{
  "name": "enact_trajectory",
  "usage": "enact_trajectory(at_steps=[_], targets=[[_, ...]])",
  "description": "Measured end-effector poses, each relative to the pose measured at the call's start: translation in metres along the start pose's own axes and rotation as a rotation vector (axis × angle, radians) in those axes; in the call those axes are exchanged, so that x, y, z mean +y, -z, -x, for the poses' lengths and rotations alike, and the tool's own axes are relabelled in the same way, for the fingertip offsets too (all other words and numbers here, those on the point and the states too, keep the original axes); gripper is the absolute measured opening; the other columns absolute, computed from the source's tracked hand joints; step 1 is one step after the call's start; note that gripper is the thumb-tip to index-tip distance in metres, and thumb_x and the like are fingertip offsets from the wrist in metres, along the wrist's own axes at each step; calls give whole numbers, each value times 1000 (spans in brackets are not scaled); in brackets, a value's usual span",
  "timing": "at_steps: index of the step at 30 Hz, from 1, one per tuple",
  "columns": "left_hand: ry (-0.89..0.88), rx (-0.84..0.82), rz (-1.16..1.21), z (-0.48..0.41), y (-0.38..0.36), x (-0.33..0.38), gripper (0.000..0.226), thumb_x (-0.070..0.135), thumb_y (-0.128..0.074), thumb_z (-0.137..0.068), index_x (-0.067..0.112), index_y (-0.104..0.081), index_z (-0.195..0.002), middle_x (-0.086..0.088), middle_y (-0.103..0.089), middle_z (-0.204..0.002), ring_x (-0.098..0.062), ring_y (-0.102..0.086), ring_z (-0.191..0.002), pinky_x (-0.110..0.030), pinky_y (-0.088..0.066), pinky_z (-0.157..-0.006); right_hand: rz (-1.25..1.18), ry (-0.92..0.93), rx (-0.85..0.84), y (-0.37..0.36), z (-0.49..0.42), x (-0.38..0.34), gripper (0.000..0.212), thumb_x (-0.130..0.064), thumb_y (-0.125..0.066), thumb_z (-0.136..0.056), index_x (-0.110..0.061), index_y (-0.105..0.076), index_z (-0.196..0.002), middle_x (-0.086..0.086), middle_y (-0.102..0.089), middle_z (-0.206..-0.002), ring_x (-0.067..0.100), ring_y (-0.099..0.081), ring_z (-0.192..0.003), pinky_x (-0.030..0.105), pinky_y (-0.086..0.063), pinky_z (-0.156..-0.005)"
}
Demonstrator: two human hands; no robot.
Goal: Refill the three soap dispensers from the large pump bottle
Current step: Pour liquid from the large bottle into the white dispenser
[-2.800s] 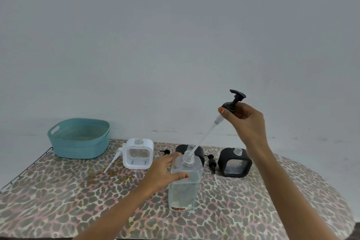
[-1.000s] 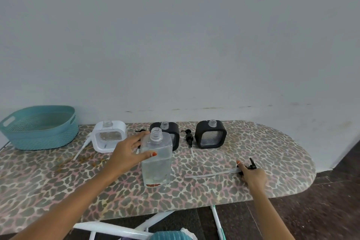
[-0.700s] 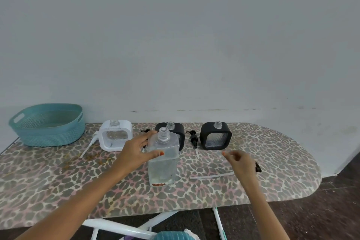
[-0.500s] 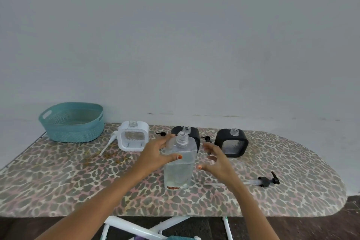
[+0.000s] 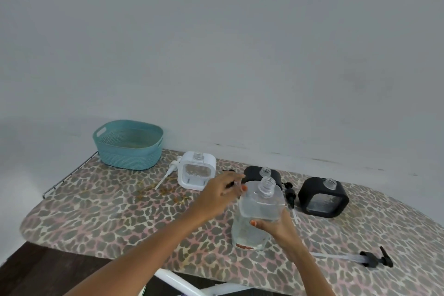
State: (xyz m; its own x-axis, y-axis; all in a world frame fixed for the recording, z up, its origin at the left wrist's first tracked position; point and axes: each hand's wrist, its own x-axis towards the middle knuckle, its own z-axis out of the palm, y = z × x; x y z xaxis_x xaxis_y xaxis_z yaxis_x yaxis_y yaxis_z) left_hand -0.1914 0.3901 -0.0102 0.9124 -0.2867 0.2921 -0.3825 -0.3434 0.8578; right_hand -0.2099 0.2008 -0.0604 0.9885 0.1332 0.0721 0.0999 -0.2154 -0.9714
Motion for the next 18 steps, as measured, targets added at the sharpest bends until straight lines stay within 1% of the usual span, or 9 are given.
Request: enact_trajectory(at_steps=[3,6,8,10,11,13,14,16,18], targets=[[28,264,-3,-12,32,-25,22,26,-56,-88,20,-57,-109,11,-53,-110,-7,-54,-103,-12,-47,-85,-39,-12,-11,0,0,-2,57,-14,-80,-51,-23,-56,-101,-6,-67,-98,-1,-66,-88,11,-50,-67],[96,376,-171,-29,66,-61,43,24,-67,-80,14,-51,-119,-2,-51,-123,-10,-46,-109,-22,-37,-92,-82,-36,-4,-1,1,-4,65,-22,-83,-41,-24,-54,-99,-5,-65,-98,-3,-66,-83,10,-50,-64],[152,341,-235,-38,81,-82,67,23,-75,-73,12,-40,-129,-8,-41,-134,-10,-37,-114,-21,-29,-94,-85,-29,-1,-2,1,-2,75,-32,-83,-35,-26,-53,-103,-4,-65,-102,-1,-65,-88,12,-51,-66],[224,280,-252,-46,90,-98,88,25,-79,-68,14,-27,-138,-7,-29,-143,-16,-31,-125,-25,-25,-100,-58,-28,-1,-4,-1,-5,79,-34,-85,-32,-26,-53,-103,-4,-66,-101,-2,-65,-88,11,-50,-68],[265,236,-252,-50,93,-106,96,26,-80,-66,16,-20,-141,-6,-24,-147,-19,-28,-131,-29,-25,-103,-32,-19,-1,-4,-3,-7,74,-28,-88,-35,-25,-53,-100,-4,-65,-98,-4,-65,-85,9,-49,-67],[343,133,-226,-58,96,-120,104,26,-81,-66,19,-11,-143,-3,-20,-150,-21,-25,-135,-34,-25,-108,14,-13,-6,-5,-5,-8,63,-1,-86,-50,-20,-52,-98,-3,-62,-97,-5,-63,-80,9,-47,-68],[369,83,-200,-62,97,-125,105,24,-81,-66,20,-11,-144,-2,-22,-149,-22,-27,-135,-36,-26,-108,21,-49,-3,-5,-4,-11,68,5,-87,-48,-16,-52,-102,1,-61,-98,1,-62,-80,13,-46,-68],[397,19,-144,-68,96,-131,95,20,-81,-66,20,-21,-141,-1,-35,-141,-22,-38,-127,-37,-34,-104,14,-154,-13,0,-3,-6,89,-13,-94,-25,-6,-53,-104,5,-58,-87,17,-58,-82,23,-42,-67],[397,44,-110,-71,94,-132,74,16,-80,-66,22,-37,-126,1,-49,-123,-21,-50,-114,-31,-44,-90,16,-209,21,-1,-4,-10,92,-29,-91,-4,-16,-61,-90,-1,-53,-76,20,-55,-78,23,-41,-65]])
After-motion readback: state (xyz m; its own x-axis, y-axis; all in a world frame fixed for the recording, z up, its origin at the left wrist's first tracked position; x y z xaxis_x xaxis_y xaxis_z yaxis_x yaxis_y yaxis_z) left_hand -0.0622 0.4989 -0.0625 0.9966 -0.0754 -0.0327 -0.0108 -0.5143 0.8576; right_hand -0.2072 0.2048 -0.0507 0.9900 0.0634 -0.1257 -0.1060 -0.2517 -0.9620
